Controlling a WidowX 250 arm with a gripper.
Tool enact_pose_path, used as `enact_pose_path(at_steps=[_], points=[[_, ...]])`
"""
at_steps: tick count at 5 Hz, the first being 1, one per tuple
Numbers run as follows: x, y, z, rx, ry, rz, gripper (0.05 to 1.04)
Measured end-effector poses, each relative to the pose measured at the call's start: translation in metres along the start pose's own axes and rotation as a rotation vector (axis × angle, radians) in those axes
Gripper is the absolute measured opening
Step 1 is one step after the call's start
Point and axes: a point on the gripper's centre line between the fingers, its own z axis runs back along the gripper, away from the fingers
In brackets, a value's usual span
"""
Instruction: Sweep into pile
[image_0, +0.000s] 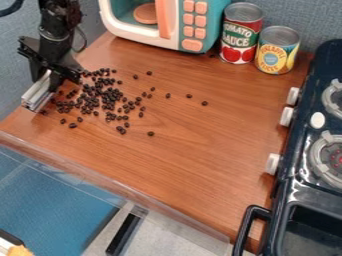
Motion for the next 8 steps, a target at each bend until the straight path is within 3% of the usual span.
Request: enact_pose_path(at_steps=[3, 4, 6, 8], points=[[0.004, -0.012, -0.007, 0.051, 0.015, -0.052, 0.37], [0.003, -0.017, -0.007, 0.032, 0.017, -0.055, 0.37], [-0.006, -0.035, 0.001, -0.065, 0.005, -0.084, 0.37], [-0.01, -0.049, 0.008, -0.173, 0.023, -0.062, 0.37]])
